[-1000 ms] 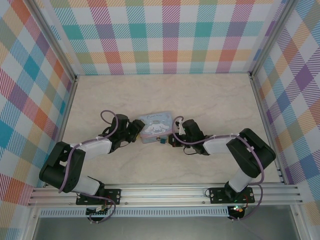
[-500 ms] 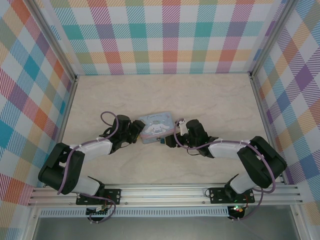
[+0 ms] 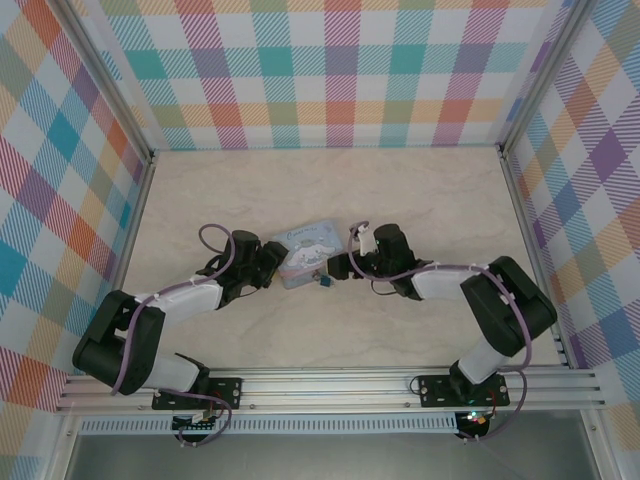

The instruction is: Unlock the padlock with the key

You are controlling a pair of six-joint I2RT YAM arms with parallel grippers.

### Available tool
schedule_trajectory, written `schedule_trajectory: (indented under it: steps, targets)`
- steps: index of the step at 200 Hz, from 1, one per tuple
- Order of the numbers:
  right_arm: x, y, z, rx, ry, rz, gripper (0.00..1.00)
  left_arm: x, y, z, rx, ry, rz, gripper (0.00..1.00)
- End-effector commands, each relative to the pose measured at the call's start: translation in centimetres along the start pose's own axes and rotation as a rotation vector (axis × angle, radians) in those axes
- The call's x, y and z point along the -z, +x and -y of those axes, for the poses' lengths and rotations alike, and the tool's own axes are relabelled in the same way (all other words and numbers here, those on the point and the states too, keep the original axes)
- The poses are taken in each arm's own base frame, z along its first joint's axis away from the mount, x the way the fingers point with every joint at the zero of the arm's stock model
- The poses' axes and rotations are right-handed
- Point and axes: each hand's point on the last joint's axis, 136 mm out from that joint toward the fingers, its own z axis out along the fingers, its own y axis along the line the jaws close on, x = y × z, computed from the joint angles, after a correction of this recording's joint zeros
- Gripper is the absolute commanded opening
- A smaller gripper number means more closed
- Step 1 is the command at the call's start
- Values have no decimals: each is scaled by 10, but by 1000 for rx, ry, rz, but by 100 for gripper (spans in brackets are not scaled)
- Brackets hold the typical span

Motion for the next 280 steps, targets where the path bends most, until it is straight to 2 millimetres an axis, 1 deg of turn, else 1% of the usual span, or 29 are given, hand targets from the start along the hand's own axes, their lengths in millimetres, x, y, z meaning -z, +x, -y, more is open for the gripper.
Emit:
schedule_trajectory:
  steps: [1, 32, 61, 88, 130, 150, 166, 177, 190, 200, 218, 232, 251, 264, 280]
  targets:
    - [-13, -29, -24, 59, -136, 37, 81, 3, 6, -10, -10, -55, -17, 59]
    - [-31, -52, -22, 74, -176, 55, 83, 5, 5, -9, -12, -58, -6, 59]
    - [-44, -64, -22, 83, -210, 53, 83, 4, 5, -7, -13, -55, -13, 59]
    - [-52, -66, -20, 77, -219, 42, 85, 5, 6, -4, -18, -47, -18, 60]
    - [-61, -68, -22, 71, -247, 14, 85, 6, 6, -2, -26, -44, -19, 61]
    - [-57, -75, -12, 92, -181, 36, 87, 5, 5, 0, -28, -44, -19, 62]
    - [-45, -82, -4, 107, -120, 86, 90, 5, 5, 1, -30, -44, -21, 62]
    - [-36, -83, 0, 145, -73, 100, 93, 5, 5, 2, -31, -42, -21, 62]
    - [-25, -80, 3, 191, -27, 103, 93, 5, 5, 3, -31, -44, -22, 63]
    - [-17, -74, 6, 218, 7, 101, 93, 5, 5, 4, -29, -43, -20, 63]
    - [-3, -59, 9, 264, 46, 100, 93, 4, 5, 5, -26, -42, -22, 63]
    - [5, -43, 9, 311, 79, 94, 93, 4, 6, 5, -23, -42, -24, 63]
    - [9, -19, 4, 422, 140, 74, 94, 3, 7, 7, -23, -41, -31, 63]
    - [8, -3, 1, 491, 174, 68, 94, 2, 7, 7, -22, -43, -32, 63]
    - [4, 10, 0, 548, 217, 71, 93, 2, 7, 7, -23, -43, -33, 63]
